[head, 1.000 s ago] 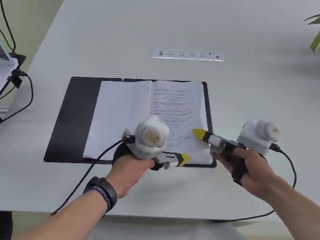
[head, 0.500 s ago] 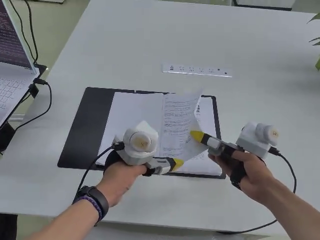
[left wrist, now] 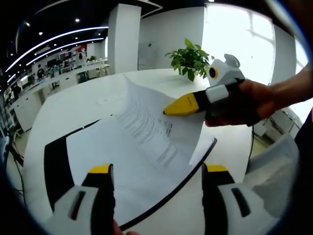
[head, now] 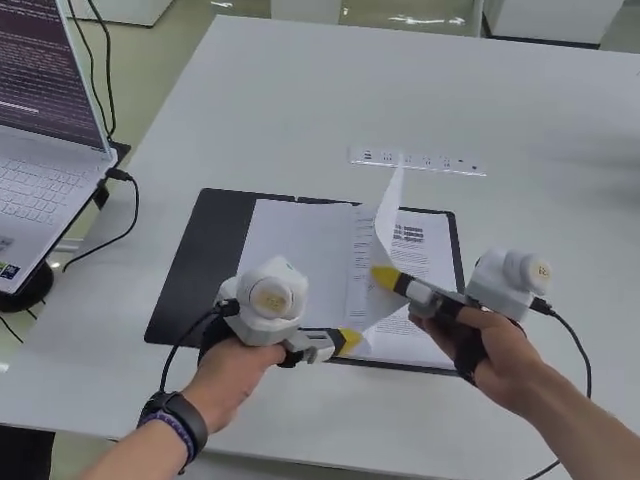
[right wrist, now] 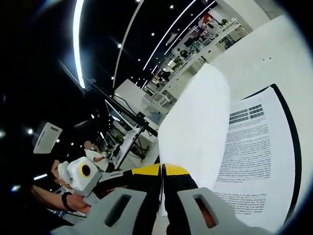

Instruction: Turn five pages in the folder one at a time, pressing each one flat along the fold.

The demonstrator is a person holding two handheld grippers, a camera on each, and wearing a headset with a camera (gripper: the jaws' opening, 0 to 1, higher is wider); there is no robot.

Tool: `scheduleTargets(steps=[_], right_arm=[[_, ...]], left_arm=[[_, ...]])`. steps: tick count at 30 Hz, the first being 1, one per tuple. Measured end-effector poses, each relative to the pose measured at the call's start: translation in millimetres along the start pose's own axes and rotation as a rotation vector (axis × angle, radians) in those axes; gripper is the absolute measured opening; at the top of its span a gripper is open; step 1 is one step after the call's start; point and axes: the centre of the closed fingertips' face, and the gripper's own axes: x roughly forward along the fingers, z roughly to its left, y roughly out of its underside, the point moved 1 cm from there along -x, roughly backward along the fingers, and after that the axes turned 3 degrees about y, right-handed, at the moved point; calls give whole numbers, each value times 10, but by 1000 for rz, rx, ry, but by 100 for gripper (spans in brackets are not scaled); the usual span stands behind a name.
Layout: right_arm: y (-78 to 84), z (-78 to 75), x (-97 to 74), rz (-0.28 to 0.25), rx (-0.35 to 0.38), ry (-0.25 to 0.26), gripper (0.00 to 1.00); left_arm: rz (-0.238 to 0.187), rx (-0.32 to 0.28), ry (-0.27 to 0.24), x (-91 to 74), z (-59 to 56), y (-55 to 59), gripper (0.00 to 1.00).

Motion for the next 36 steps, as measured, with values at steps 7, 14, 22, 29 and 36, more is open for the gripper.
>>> scheduleTargets(steps=[7,14,22,29,36], right_arm=[[55,75,179,21,-19,-22,0],[108,196,356,41,-28,-50,0],[202,353,595,78,-41,-79,0],[350,426,819,118,-34,-96,0],[480,467,1013,157,-27,-94,0]], left_arm=[[-13,-4,-23,-200,150,16,73],[-24,-21,-42,-378,285,68,73],[-51,-75,-78,-642,467,155,73],[-65,-122,-128,-892,668,267,74],[-84,-160,-181,-1115,843,342,73]])
